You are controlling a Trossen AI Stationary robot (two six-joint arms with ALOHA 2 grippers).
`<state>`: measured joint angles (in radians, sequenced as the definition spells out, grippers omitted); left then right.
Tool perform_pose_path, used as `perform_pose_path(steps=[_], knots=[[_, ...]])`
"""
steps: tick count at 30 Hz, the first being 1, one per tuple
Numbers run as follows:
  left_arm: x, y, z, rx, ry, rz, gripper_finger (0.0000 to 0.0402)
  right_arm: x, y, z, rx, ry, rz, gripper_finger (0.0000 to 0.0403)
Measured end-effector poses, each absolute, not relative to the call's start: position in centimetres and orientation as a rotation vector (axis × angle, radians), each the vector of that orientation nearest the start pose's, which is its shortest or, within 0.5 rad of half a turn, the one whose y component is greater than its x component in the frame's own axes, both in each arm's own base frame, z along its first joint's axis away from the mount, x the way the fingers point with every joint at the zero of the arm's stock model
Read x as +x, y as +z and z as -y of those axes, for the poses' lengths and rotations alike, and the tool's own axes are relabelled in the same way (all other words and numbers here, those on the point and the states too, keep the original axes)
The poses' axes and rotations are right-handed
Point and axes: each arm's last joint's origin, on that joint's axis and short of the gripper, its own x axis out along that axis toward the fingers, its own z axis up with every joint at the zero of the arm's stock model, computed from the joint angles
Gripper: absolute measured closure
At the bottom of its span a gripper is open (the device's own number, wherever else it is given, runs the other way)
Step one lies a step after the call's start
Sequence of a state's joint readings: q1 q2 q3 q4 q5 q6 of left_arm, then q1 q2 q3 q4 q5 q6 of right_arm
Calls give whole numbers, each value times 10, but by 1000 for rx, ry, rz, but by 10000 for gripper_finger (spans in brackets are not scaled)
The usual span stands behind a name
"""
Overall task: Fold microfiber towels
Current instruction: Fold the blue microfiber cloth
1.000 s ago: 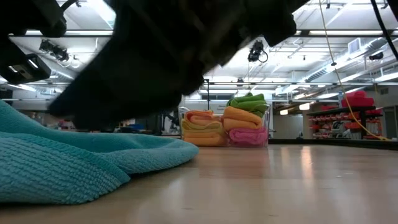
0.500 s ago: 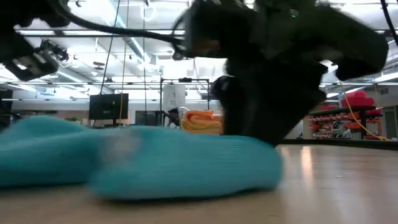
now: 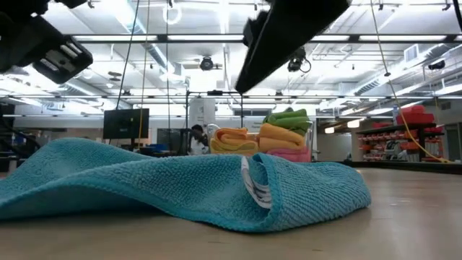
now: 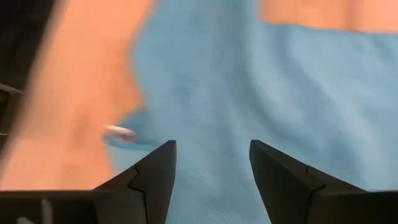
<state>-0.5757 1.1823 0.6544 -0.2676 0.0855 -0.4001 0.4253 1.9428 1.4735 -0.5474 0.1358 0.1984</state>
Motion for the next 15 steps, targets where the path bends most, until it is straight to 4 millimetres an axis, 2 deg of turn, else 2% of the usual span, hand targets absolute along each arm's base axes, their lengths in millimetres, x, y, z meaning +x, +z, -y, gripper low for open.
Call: perform_pose_path(steps=[6,10,15], knots=[[200,186,146,-135,-489,-931,275,378,198,-190,-95,243,-965,190],[203,166,157,-86,-508,-985,268,377,192,-192,-70,222,-998,190],[205,151,175,25,-550,-938,255,376,193,-192,-53,187,-995,190]])
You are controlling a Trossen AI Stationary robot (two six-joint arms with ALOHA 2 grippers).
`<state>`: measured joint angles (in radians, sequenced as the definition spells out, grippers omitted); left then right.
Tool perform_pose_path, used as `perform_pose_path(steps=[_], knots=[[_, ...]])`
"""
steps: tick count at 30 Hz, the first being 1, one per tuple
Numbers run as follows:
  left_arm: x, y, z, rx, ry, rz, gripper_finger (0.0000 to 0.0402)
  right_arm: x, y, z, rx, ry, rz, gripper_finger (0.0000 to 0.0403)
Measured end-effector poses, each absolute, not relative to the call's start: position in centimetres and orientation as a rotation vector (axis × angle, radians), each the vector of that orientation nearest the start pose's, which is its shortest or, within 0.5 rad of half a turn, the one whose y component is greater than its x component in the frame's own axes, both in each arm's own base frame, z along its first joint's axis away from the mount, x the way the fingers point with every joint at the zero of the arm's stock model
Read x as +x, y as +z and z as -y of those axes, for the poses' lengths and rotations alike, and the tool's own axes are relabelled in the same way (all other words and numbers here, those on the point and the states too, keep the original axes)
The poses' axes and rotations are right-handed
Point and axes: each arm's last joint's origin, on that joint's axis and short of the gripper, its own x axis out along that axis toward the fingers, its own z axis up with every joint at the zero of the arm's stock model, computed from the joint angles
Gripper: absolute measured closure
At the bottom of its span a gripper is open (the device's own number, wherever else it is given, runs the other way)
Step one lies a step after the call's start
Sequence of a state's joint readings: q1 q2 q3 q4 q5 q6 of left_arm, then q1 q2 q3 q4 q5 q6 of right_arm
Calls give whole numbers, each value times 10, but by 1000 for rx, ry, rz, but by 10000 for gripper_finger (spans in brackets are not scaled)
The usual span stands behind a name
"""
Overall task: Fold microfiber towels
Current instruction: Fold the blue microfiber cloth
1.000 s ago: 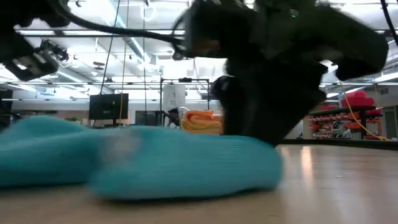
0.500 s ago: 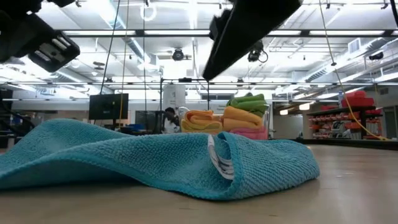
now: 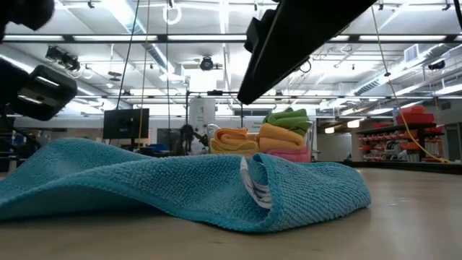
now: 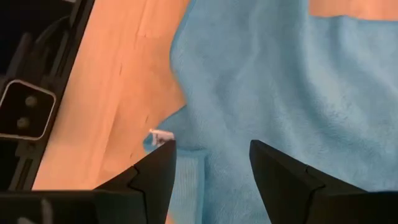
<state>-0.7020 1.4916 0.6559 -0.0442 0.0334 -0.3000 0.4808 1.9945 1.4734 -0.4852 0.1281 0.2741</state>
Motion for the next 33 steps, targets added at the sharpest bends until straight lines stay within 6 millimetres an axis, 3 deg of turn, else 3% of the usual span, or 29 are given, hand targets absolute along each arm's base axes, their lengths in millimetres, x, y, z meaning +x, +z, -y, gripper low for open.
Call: perform_pose_path(steps=[8,21,26,33], knots=[[200,148,186,250,-514,-826,237,377,192,-189,-56,164,-995,190],[207,121,195,302,-518,-835,243,379,193,-189,-55,163,-968,190],[207,120,195,312,-522,-837,283,379,193,-189,-54,159,-967,190],[208,120,195,268,-503,-838,389,381,195,-191,-54,170,-938,190]])
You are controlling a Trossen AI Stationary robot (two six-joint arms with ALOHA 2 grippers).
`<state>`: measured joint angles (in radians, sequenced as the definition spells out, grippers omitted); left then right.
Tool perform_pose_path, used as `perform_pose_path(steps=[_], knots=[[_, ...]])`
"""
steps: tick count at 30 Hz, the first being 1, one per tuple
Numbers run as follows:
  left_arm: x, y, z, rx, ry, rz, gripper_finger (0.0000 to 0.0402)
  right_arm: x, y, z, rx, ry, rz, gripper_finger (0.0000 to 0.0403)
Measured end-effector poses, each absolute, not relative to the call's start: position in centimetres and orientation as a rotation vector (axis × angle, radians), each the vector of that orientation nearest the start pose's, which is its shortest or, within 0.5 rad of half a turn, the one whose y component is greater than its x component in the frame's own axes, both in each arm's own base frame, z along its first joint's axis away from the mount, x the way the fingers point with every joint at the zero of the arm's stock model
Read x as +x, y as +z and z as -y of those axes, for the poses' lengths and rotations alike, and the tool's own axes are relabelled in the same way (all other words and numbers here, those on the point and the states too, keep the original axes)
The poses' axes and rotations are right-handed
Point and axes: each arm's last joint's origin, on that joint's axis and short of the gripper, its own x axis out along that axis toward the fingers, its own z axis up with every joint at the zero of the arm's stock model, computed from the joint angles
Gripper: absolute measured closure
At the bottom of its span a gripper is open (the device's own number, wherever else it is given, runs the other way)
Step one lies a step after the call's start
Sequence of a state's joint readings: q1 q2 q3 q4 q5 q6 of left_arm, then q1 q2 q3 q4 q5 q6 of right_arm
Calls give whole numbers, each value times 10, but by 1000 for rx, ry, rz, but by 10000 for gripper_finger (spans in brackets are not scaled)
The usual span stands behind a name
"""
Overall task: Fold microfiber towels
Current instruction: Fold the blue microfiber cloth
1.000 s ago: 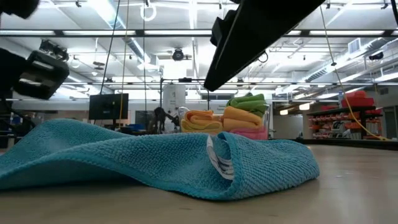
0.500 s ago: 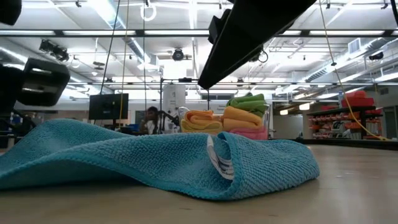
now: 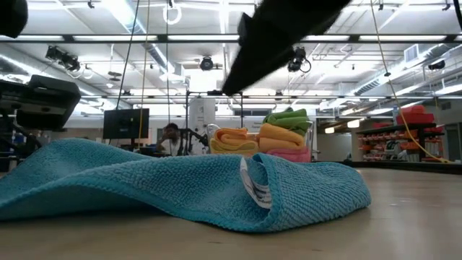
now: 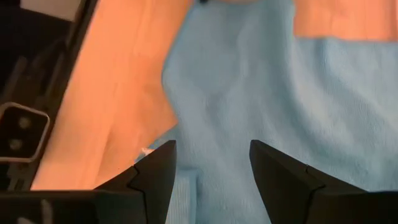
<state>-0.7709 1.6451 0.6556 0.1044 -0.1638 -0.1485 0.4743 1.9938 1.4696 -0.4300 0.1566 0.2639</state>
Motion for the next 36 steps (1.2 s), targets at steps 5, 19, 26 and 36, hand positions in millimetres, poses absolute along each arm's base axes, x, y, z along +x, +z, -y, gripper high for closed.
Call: perform_pose_path(steps=[5,19,26,36], knots=[[207,121,196,222,-534,-858,389,384,202,-202,-82,234,-831,197],[207,126,204,80,-769,-870,396,397,151,-214,37,353,-924,216],[208,126,203,80,-763,-877,379,399,145,-203,179,346,-1021,217],[207,124,200,64,-739,-915,390,392,133,-196,329,323,-1156,217]])
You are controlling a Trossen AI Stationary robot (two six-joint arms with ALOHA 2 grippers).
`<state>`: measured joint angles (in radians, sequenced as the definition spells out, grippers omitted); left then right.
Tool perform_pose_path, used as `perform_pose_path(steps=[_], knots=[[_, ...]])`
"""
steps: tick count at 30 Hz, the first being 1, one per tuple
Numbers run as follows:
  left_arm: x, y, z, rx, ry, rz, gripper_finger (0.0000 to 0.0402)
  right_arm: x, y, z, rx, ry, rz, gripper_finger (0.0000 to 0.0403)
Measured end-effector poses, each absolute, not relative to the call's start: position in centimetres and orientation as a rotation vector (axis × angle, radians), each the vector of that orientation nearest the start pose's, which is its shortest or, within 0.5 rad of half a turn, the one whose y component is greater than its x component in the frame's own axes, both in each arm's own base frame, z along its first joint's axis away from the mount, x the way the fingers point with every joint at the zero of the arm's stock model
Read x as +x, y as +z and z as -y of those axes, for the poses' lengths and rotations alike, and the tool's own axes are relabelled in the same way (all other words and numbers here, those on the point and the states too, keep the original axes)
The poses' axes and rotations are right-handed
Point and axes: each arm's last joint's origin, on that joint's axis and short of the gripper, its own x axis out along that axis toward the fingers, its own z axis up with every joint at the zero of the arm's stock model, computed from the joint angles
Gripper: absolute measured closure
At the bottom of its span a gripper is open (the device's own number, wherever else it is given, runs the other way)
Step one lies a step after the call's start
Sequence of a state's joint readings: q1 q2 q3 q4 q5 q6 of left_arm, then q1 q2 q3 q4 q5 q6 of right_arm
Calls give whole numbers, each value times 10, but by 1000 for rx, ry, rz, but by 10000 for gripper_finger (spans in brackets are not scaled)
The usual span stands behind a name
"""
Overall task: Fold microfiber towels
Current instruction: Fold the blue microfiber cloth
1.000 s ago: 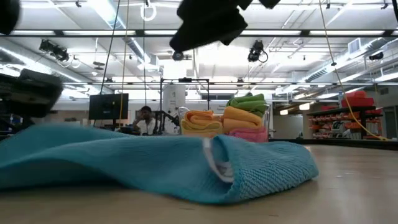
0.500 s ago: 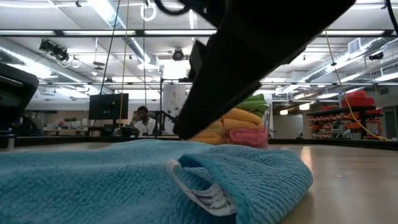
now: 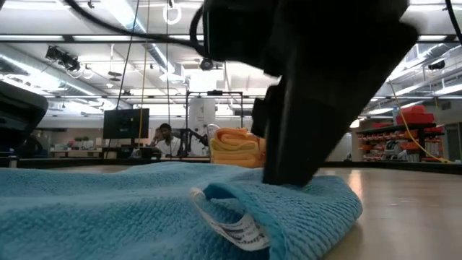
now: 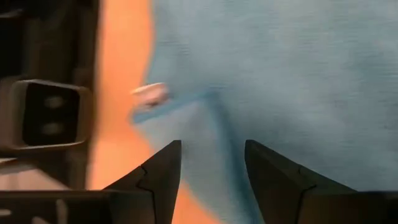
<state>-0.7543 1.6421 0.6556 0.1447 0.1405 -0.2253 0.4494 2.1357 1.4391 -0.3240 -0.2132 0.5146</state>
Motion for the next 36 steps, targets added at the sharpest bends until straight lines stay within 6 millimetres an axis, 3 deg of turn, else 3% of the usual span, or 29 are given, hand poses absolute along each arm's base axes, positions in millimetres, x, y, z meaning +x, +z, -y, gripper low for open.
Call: perform_pose_path(steps=[5,10,20,25,29,36], knots=[[207,124,200,67,-733,-913,373,385,128,-199,393,365,-1212,217],[208,124,199,67,-730,-913,389,387,130,-205,346,429,-1143,232],[209,123,198,69,-722,-912,378,383,129,-215,280,442,-1107,337],[212,125,195,61,-705,-907,395,382,129,-215,264,448,-1101,375],[213,137,191,37,-698,-870,388,379,143,-214,247,447,-1102,396],[208,186,179,-51,-740,-698,395,363,191,-209,156,393,-1025,397]])
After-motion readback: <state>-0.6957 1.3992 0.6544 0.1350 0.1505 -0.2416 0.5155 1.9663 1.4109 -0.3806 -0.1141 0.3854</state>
